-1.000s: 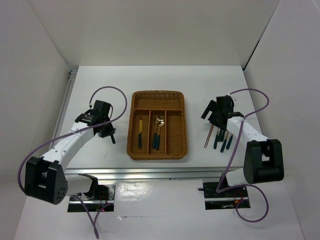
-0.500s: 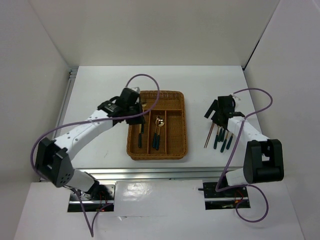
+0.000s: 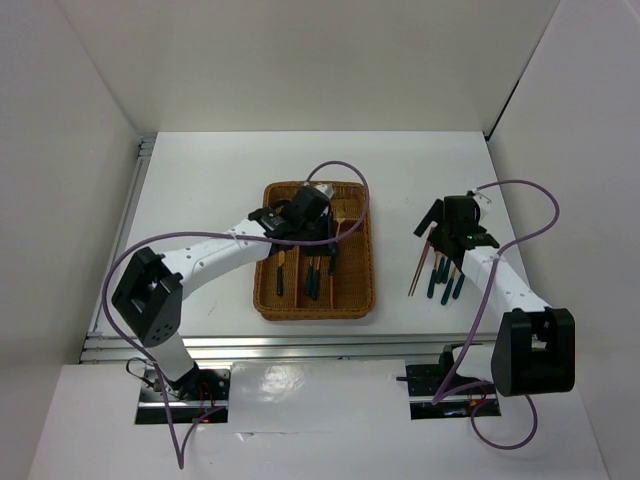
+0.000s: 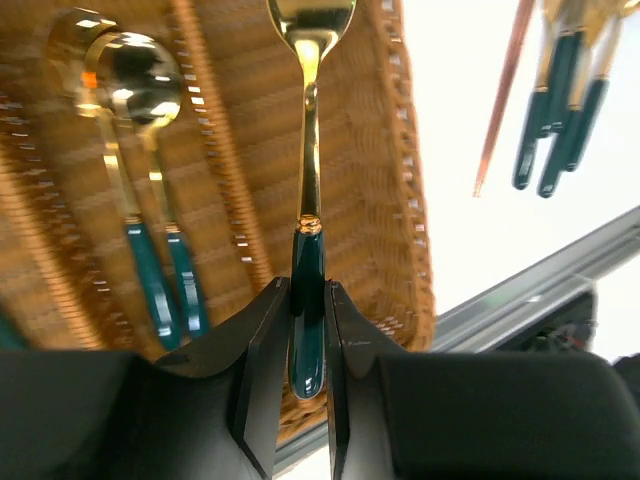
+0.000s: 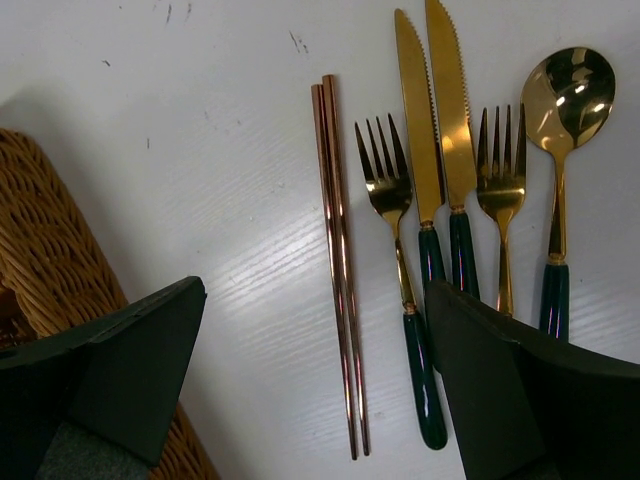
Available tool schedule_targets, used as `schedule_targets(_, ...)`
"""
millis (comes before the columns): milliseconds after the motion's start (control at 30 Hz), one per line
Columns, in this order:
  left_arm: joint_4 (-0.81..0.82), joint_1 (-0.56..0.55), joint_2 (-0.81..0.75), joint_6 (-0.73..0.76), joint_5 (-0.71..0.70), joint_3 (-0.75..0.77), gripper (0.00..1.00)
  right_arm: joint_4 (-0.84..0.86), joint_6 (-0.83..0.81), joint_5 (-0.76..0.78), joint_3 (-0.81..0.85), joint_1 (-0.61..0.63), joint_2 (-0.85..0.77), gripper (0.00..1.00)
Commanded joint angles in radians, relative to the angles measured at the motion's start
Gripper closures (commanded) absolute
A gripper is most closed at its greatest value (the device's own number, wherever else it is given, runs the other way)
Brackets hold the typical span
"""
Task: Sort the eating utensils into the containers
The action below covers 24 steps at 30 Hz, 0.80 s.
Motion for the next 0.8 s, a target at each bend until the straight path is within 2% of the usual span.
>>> schedule_targets(0,0.1,-0.031,0.003,-0.069,0.016,0.013,0.77,0.017,0.012,-0.011,-0.026,-0.005,-0.028,0.0)
schedule_targets(133,0.18,-0.066,0.003,-0.158,0.004,-0.035,0.77,0.017,0.021,-0.042,-0.037,-0.005,-0.028,0.0)
schedule_targets(233,0.177,-0.091,0.003,-0.182,-0.044,-0.047,0.77,0.017,0.021,-0.051,-0.037,-0.005,-0.037,0.0)
schedule_targets(500,0.212,-0.091,0.048,-0.181,-0.019,-0.067,0.77,0.007,0.021,-0.061,-0.056,-0.005,-0.066,0.0)
schedule_targets(767,0.223,-0.102,0.09,-0.201,-0.09,-0.098,0.77,0.007,0.012,-0.087,-0.056,-0.005,-0.066,0.0)
